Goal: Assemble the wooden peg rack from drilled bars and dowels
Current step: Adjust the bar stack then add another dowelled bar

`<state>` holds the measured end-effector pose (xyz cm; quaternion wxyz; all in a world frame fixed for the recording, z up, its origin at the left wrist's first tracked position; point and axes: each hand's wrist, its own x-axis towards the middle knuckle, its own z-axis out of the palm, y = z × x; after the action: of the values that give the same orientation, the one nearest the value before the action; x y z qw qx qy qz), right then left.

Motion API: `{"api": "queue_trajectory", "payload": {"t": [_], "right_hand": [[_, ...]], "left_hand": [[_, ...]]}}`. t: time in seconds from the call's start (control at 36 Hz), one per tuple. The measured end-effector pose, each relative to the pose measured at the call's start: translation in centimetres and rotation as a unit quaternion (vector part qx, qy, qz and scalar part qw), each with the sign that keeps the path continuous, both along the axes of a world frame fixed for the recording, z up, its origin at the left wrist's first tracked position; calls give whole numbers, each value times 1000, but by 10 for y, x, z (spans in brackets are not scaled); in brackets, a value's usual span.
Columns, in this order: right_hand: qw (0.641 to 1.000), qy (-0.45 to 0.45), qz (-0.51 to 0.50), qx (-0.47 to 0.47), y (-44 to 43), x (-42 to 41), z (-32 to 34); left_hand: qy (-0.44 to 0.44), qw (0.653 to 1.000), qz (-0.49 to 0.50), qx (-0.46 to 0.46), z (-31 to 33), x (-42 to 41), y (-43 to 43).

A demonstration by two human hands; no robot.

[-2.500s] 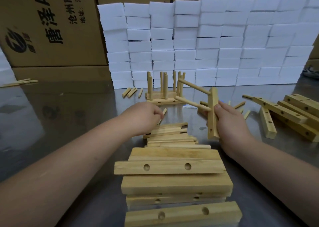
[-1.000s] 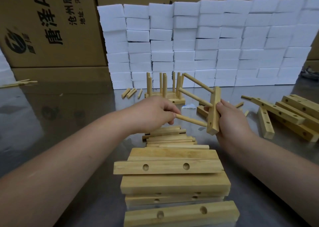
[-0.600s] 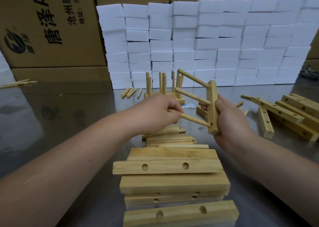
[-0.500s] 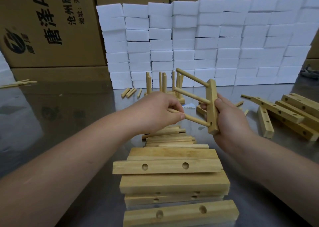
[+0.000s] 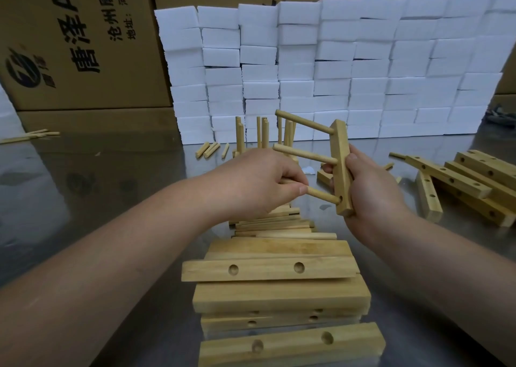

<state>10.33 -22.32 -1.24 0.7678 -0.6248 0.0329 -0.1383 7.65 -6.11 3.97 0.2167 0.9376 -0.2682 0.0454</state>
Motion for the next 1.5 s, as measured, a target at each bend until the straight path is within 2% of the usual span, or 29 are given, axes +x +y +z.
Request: {"api": "queue_trajectory", "payload": {"t": [0.47, 0.89, 1.22, 1.5], "right_hand": [[1000, -3, 10, 15, 2, -5, 5], [998, -51, 16, 25, 4, -13, 14], [995, -99, -2, -20, 8, -18, 17], [993, -112, -17, -44, 12, -20, 13]], "left_hand": [[-25, 1000, 7, -17, -2, -4, -3], [-108, 990, -15, 91, -3, -8, -6], [-55, 992, 3, 112, 3, -13, -7], [67, 997, 33, -31, 7, -13, -8]]}}
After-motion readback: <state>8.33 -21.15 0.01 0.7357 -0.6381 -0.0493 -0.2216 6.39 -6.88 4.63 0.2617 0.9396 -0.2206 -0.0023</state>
